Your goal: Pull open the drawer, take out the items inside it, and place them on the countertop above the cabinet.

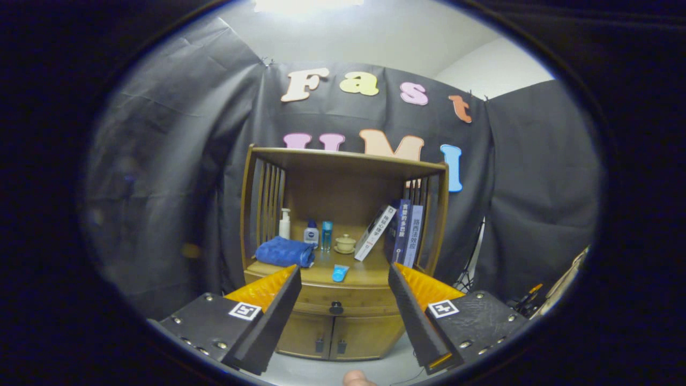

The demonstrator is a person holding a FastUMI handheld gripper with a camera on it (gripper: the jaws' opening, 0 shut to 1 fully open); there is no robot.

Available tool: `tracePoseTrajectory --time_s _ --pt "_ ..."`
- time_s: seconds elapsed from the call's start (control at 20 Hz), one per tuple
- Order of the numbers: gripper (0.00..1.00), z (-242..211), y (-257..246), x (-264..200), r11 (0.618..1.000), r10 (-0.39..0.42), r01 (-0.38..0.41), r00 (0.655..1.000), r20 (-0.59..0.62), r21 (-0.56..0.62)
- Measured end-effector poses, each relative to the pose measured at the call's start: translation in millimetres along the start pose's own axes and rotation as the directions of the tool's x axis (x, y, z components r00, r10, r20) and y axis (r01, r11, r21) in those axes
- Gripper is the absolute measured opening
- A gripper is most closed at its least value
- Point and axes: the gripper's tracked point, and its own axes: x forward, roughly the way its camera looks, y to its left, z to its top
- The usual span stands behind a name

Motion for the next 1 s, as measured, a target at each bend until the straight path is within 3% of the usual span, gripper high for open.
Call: tracePoseTrajectory --time_s 1.0 --pt "0.97 -5.3 -16.1 -12.7 0.994 -0.016 0.018 1.000 -0.017 0.106"
